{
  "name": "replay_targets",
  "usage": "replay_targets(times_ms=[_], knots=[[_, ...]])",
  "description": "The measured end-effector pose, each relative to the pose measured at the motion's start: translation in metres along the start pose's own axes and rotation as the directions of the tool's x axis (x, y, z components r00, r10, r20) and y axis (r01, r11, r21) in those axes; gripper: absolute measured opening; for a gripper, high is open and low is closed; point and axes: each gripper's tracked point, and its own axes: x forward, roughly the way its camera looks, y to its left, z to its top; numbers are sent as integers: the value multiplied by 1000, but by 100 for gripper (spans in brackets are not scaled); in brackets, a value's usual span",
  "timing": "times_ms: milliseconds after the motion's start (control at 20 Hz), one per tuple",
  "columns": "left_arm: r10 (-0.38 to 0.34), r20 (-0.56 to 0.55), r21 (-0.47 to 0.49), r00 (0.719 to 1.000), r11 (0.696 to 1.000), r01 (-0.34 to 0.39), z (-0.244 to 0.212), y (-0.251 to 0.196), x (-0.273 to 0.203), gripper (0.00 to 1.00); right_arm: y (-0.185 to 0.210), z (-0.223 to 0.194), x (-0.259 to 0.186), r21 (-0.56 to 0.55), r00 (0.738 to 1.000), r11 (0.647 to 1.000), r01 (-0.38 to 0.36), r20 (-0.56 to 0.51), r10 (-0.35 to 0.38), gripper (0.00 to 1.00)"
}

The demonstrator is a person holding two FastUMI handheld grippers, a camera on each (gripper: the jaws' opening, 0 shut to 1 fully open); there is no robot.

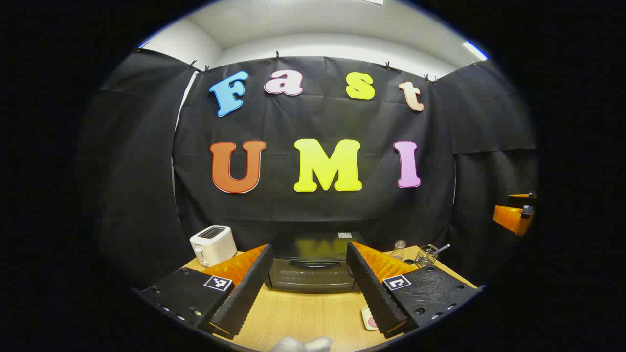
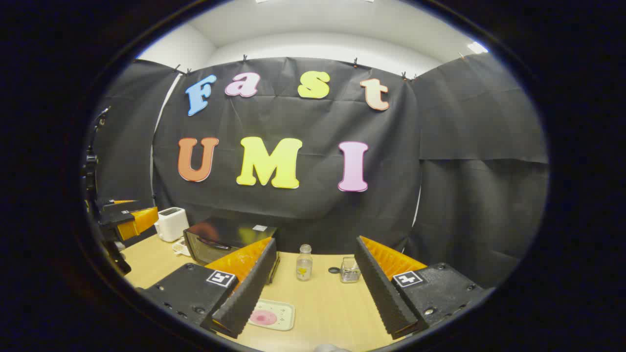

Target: Open the electric oven with the left hand, put the food in, and close the electric oven.

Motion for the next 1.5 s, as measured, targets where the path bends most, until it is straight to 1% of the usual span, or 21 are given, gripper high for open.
replay_targets(times_ms=[150, 350, 650, 750, 800, 900, 1200, 1300, 1400, 1500], knots=[[-14, 4, 29, 1000, 999, 13, 3, -5, 6, 96, -4, -4, -1, 17, 1000, 1000, 15, -9, -15, 100], [-37, 8, 32, 999, 999, 36, 1, -11, 10, 96, -8, -4, 3, 24, 999, 999, 33, -17, -32, 100], [-35, -7, 28, 999, 999, 35, -7, -8, 29, 96, -9, -7, 9, 17, 999, 999, 38, -30, -38, 100], [-40, 10, 25, 999, 999, 40, -10, -9, 39, 96, -9, -8, 12, 14, 999, 999, 39, -39, -38, 100], [-37, 18, 38, 999, 999, 37, -12, -8, 46, 96, -10, -9, 13, 13, 998, 999, 41, -45, -40, 100], [-39, 11, 61, 999, 997, 38, -24, -8, 63, 96, -12, -11, 12, 8, 997, 999, 42, -58, -42, 100], [-61, -45, 52, 997, 997, 63, -64, -18, 124, 96, -23, -21, 5, -3, 992, 997, 77, -99, -76, 100], [-63, -85, 48, 994, 997, 67, -85, -19, 147, 96, -27, -22, 0, -2, 991, 996, 85, -104, -85, 100], [-59, -127, 31, 990, 998, 63, -105, -18, 166, 96, -35, -23, -4, -12, 988, 994, 108, -110, -109, 100], [-41, -160, 34, 986, 998, 47, -124, -14, 183, 97, -43, -23, -9, -24, 984, 991, 132, -115, -134, 100]])
